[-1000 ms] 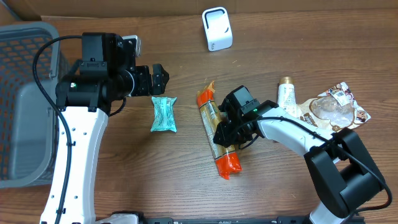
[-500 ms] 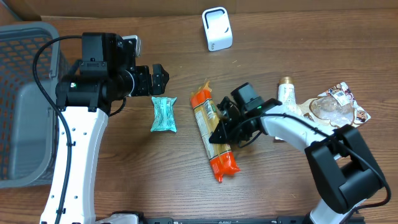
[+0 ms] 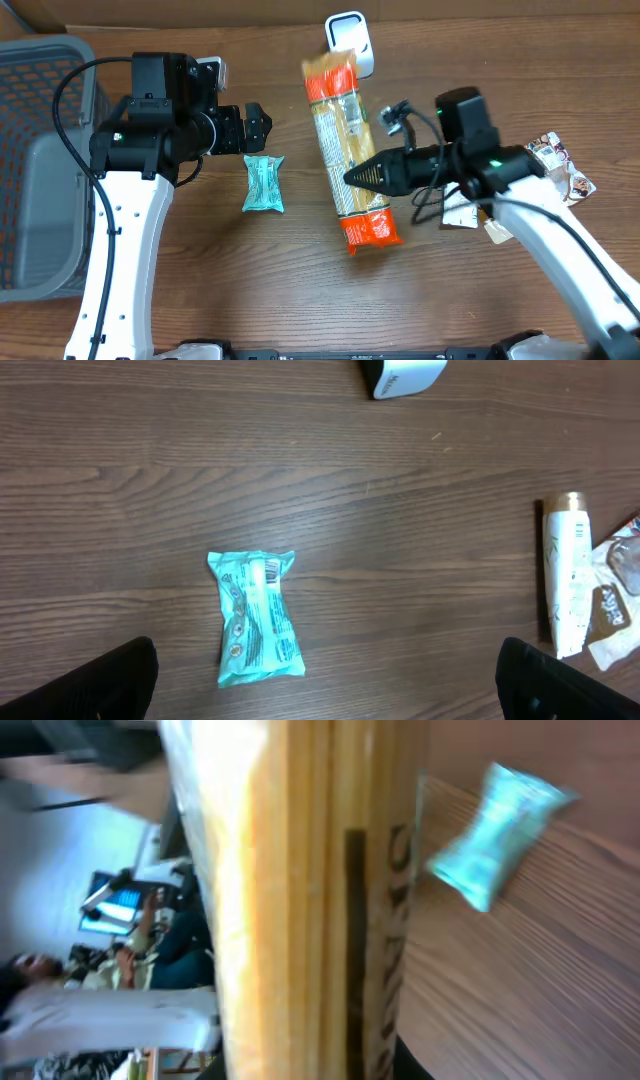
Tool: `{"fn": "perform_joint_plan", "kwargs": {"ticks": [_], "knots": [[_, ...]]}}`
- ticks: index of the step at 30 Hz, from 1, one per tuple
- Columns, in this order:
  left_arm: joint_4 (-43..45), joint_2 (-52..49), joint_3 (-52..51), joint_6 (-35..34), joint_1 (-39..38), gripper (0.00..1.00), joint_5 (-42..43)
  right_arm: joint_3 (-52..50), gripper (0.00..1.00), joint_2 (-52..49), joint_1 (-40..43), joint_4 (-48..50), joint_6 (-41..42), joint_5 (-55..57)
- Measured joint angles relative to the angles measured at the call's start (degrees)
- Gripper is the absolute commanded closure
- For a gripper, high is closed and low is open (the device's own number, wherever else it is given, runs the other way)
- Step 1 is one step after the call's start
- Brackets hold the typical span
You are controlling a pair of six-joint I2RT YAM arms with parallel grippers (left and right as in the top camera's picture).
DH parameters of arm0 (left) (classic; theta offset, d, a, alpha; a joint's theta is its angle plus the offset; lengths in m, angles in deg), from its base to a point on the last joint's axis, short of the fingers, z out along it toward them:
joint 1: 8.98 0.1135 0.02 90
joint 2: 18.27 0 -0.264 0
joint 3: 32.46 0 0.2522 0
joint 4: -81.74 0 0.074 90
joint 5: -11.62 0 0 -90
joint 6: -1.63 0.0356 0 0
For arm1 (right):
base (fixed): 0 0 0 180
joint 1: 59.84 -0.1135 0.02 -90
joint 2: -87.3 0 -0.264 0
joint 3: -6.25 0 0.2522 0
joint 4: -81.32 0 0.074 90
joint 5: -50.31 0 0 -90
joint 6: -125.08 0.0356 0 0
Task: Scan the item barcode
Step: 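Lift the spaghetti pack with the right gripper to the scanner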
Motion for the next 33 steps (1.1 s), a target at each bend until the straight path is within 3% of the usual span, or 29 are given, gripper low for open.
{"fn": "perform_joint_plan", "kwargs": {"ticks": [9,19,23,28,33], "knots": [[0.00,0.00,0.00,0.00,0.00,0.01,0.00,0.28,0.96,8.74,0.00,3.26,4.07,-3.78],[0.00,0.00,0.00,0.00,0.00,0.00,0.00,1.92,0.96,9.01,-0.02,8.66,11.91,-2.62],[0.00,0.00,0.00,0.00,0.00,0.00,0.00,11.54,0.97,3.72,-0.02,-1.42,10.19,2.19],[0.02,0.00,0.00,0.00,0.00,0.00,0.00,30.91,0.97,-8.79,-0.74,-18.43,2.89,12.57],[0.00,0.00,0.00,0.00,0.00,0.00,0.00,47.91,0.97,-21.53,-2.27,-27.45,-2.43,25.66]]}}
